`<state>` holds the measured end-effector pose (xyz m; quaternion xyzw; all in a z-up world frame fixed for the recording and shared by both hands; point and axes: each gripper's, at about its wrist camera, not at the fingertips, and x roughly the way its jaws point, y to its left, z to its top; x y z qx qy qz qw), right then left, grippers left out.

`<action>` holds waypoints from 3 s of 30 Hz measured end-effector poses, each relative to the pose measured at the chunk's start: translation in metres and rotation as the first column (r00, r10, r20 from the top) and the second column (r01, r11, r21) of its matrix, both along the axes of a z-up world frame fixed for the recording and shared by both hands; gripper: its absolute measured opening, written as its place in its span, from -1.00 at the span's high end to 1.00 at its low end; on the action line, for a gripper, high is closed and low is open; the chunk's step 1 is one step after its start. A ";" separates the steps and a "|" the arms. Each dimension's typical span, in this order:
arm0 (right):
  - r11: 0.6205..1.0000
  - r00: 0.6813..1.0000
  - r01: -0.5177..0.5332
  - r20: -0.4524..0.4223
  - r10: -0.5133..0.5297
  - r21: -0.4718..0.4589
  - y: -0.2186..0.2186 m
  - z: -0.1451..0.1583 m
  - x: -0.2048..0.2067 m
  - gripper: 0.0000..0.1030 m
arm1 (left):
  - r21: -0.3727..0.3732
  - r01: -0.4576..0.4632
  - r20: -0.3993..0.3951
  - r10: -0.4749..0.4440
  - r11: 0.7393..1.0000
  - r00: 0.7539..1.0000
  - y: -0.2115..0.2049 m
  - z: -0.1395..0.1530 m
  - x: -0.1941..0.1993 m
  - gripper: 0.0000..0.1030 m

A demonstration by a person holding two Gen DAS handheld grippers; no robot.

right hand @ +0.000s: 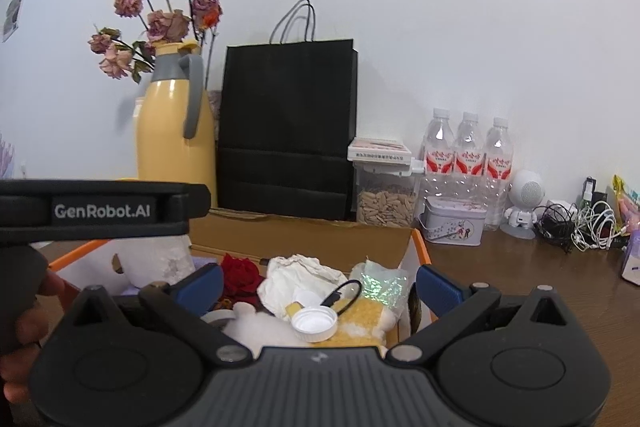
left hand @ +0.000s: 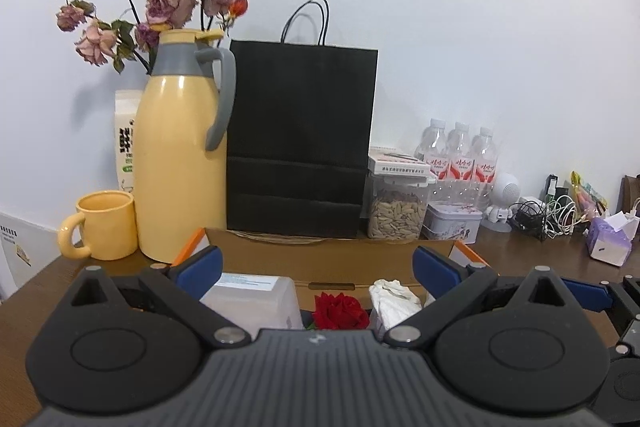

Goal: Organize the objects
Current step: 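Withdraw both tools from the box toward the remaining cable, then grasp the second black cable from the table with the right tool, then carry the cable into the box and open the right tool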

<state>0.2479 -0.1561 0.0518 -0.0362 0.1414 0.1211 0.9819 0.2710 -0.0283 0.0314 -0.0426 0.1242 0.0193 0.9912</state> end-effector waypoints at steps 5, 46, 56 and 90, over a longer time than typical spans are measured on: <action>1.000 1.000 -0.013 0.000 0.013 -0.020 0.006 0.005 -0.014 -1.00 | 0.013 -0.007 -0.010 0.008 1.000 1.000 0.015 0.007 -0.020 -1.00; 0.994 0.931 -0.102 -0.357 0.080 -0.044 0.095 -0.051 -0.015 -0.04 | 0.020 -0.080 -0.222 0.082 0.997 0.972 0.121 -0.042 -0.097 -1.00; 0.993 0.943 -0.120 -0.316 0.107 -0.021 0.086 -0.045 -0.026 0.13 | 0.048 -0.078 -0.236 0.087 0.996 0.968 0.106 -0.037 -0.097 -1.00; 0.994 0.989 -0.095 -0.111 0.101 0.054 -0.042 -0.022 -0.051 0.14 | 0.058 0.119 -0.416 -0.085 0.991 0.906 -0.032 -0.076 -0.047 -0.01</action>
